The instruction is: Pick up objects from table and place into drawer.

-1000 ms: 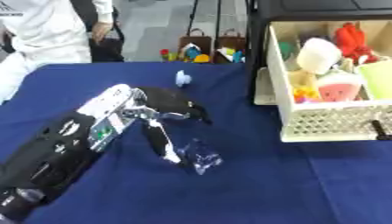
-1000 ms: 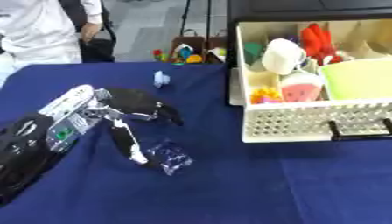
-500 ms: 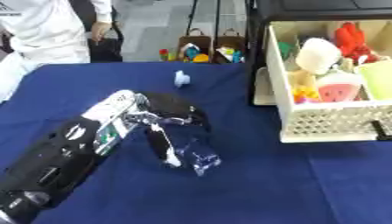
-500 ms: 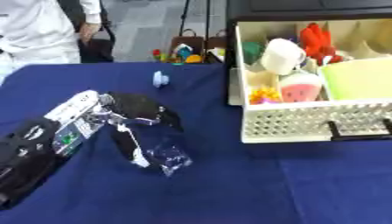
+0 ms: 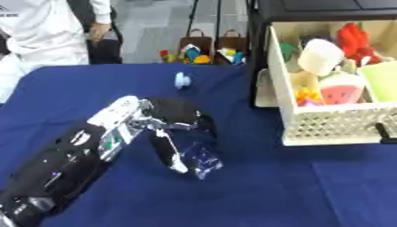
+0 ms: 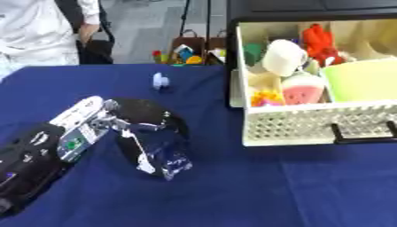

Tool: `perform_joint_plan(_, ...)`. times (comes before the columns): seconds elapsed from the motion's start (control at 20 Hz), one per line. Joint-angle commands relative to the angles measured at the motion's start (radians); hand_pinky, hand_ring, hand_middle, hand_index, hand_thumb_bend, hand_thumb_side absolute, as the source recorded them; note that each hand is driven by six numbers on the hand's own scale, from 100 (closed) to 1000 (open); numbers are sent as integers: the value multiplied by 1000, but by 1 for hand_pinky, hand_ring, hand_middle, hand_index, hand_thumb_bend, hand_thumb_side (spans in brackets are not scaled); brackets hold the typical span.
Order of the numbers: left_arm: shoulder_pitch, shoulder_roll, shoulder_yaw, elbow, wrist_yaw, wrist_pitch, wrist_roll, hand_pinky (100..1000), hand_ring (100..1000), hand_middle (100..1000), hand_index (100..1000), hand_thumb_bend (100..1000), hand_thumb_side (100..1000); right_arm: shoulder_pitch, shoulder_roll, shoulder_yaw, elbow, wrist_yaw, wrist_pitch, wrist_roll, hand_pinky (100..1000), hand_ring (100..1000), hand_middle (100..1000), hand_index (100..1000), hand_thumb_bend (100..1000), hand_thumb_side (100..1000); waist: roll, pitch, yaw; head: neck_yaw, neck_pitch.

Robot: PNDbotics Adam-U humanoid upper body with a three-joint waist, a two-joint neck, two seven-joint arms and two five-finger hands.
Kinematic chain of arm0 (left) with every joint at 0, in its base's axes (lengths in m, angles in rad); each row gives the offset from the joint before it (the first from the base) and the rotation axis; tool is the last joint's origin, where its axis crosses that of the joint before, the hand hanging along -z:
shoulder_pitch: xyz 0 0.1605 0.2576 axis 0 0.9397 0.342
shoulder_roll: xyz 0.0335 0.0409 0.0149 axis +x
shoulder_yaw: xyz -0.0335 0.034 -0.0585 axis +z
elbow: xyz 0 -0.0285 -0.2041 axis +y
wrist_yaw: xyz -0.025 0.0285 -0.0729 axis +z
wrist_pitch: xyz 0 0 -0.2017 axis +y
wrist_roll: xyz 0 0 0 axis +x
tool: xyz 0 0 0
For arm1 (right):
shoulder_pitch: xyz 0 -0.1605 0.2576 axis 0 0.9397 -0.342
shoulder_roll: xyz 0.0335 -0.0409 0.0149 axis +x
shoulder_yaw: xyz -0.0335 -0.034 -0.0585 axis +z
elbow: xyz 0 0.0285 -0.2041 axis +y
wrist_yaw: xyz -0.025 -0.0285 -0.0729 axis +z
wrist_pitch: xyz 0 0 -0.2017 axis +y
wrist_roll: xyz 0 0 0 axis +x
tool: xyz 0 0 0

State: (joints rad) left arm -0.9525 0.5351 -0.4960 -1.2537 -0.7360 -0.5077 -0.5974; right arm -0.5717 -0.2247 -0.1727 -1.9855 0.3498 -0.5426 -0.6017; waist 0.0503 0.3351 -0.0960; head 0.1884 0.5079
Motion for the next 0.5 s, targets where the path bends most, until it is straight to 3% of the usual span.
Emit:
perform_joint_plan(0.05, -25, 6, 10, -4, 6, -69, -54, 590, 768, 736, 818, 514, 560, -15, -9, -2, -14, -5, -5, -10, 724, 774, 678, 796, 100, 1000, -2, -17, -1, -4, -9)
perform_joint_plan(0.5, -22, 0, 5, 3, -11, -71, -15, 522, 706, 634, 718, 466, 538, -15, -8, -3, -14, -5, -4, -16, 724, 774, 678, 796, 100, 1000, -3, -16, -2, -3, -2)
